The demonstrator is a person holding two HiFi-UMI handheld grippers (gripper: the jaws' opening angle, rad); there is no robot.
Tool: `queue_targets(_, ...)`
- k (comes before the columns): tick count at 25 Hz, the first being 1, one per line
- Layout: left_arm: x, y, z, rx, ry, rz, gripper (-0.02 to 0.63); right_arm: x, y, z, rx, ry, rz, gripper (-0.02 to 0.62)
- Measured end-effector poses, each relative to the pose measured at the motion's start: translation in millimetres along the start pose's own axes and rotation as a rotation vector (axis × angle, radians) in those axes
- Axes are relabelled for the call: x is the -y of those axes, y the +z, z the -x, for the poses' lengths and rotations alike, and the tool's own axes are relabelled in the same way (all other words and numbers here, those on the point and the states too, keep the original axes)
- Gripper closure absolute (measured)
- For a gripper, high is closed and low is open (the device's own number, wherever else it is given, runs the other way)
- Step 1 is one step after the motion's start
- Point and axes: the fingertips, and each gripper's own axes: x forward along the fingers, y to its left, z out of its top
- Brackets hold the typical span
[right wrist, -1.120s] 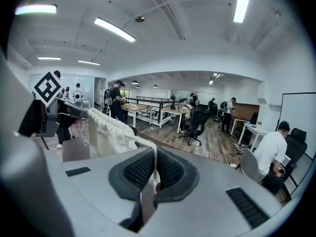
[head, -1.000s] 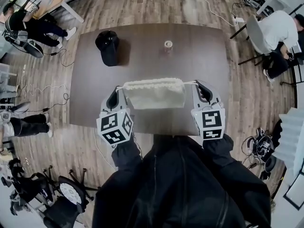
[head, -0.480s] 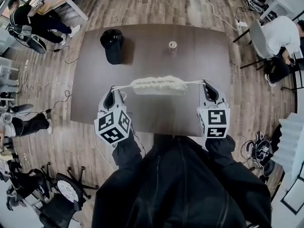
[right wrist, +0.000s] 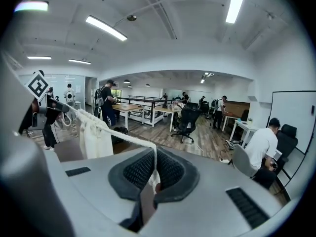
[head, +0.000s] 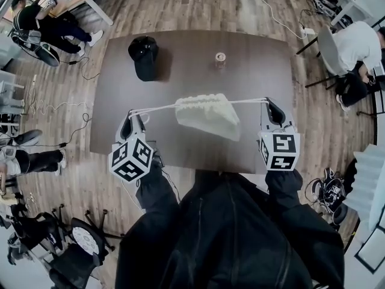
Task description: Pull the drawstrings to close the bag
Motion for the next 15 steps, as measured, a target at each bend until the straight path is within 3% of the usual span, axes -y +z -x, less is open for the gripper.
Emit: queue_targets(15,-27,8,-1,0.035,0.074,0.066,0.574,9,-1,-7,-0.009,-0.015,-0.002,0.570)
